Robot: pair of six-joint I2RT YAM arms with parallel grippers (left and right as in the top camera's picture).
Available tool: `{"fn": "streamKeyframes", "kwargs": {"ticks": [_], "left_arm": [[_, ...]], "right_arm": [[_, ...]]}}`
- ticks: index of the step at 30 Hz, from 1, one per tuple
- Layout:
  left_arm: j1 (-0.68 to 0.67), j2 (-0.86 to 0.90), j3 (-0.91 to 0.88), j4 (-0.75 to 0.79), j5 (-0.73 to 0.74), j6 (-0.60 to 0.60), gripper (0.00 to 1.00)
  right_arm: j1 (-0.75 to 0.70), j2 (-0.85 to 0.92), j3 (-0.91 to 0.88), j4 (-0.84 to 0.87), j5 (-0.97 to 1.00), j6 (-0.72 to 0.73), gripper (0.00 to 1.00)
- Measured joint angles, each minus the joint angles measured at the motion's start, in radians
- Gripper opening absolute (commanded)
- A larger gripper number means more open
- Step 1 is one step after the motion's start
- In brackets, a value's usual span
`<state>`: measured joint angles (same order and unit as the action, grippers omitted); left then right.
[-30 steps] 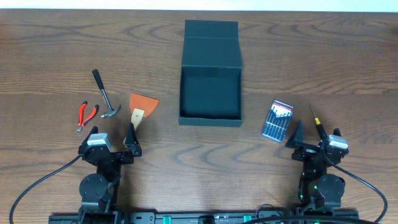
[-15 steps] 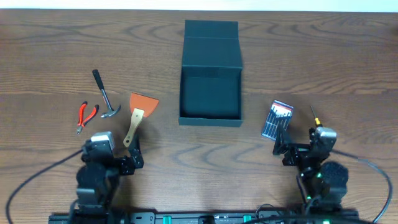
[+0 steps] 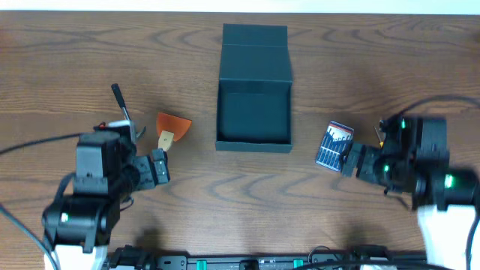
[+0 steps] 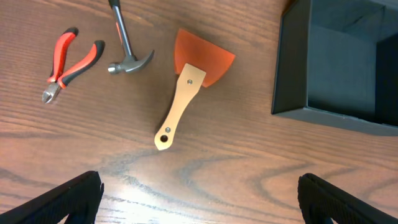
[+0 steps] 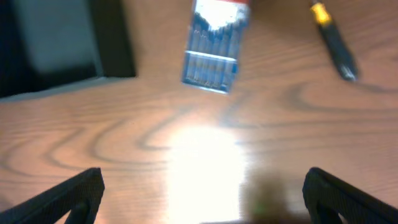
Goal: Pack container
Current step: 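Move the right gripper over the clear screwdriver set case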
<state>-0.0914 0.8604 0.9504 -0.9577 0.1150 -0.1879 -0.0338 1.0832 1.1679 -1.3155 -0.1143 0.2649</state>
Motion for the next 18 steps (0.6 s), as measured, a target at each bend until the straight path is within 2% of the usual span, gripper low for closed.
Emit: {"fn": "streamKeyframes", "kwargs": {"ticks": [4, 9, 14, 18], "left_arm": [[0.0, 0.035, 0.021, -0.011, 0.01, 0.0, 0.98], [0.0, 0.035, 0.022, -0.013, 0.01, 0.0, 0.99], [0.0, 0.035, 0.022, -0.013, 0.01, 0.0, 0.99], [0.0, 0.035, 0.022, -0.013, 0.011, -0.001, 0.98]], "right_arm": [[0.0, 0.152, 0.142, -0.043, 0.02, -0.031, 0.99], [0.0, 0.211, 0.169, -0.024, 0.029, -0.047, 0.99], [0.01, 0.25, 0.17, -0.027, 0.121, 0.033, 0.99], [0.065, 0.283, 0.171, 0.052, 0.172, 0.108, 0.99]]}}
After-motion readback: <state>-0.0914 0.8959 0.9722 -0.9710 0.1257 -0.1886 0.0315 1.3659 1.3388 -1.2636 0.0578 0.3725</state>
